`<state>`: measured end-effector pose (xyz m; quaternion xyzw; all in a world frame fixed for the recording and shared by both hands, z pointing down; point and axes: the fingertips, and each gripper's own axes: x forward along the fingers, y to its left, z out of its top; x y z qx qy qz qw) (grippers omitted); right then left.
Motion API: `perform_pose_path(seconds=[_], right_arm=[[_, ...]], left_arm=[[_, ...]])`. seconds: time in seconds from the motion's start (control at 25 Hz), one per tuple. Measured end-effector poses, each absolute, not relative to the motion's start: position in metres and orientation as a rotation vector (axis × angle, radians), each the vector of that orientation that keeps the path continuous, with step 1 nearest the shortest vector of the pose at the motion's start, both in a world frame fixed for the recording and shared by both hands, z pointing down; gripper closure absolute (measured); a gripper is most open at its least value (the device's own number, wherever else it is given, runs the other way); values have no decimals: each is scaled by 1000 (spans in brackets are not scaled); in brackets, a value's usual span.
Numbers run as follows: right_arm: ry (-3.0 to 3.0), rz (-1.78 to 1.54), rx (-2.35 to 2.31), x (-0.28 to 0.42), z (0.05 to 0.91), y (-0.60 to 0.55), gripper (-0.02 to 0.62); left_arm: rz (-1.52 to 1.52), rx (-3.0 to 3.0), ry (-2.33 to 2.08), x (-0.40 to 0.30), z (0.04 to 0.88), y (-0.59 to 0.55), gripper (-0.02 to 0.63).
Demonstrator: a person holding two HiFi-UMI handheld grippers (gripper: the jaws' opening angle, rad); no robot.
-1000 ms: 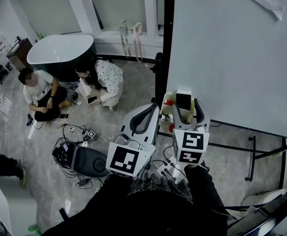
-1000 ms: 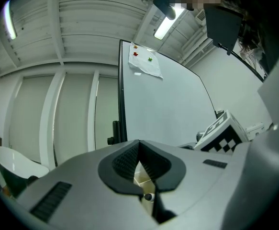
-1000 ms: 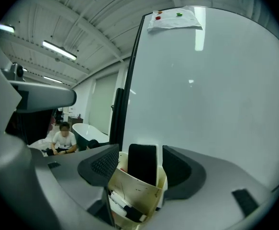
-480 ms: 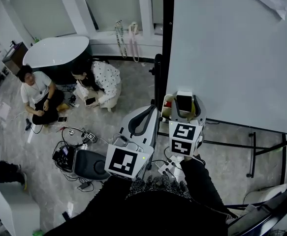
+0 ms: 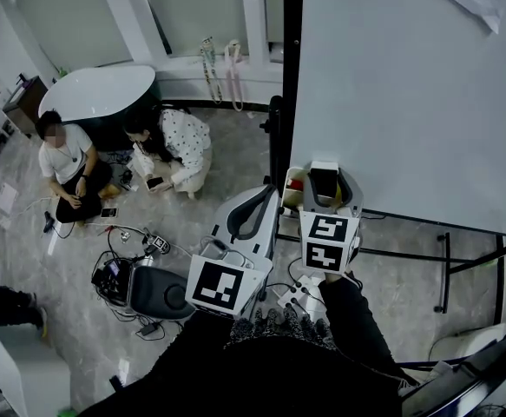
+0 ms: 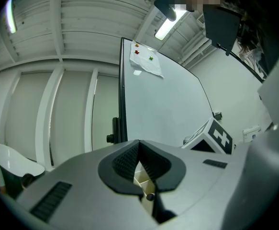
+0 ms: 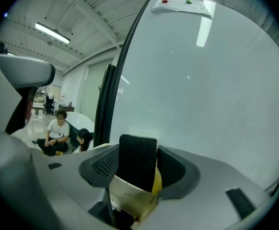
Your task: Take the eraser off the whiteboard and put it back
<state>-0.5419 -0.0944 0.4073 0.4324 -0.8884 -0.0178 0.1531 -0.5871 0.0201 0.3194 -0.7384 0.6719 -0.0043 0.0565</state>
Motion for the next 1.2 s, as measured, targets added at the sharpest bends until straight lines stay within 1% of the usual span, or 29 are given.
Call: perform_pose_path(seconds=[0.28,0.64,0.88,1.2], right_arm=[[-2643,-37,1224,-536,383,-89,350],[-2821,-101,1265,-510,304,-78,350],[-2839,-160,1328,-467,270,-79,350],[-2794,-122,1426,-400,258,-89,350]], left_arm=[[-8,-2255,2036,-577,320,18,600],[10,-2248,2017,-559,310,13,600],[38,-2252,1998,-543,303,5,600],[29,-2279,1919,-509,295,-13,600]])
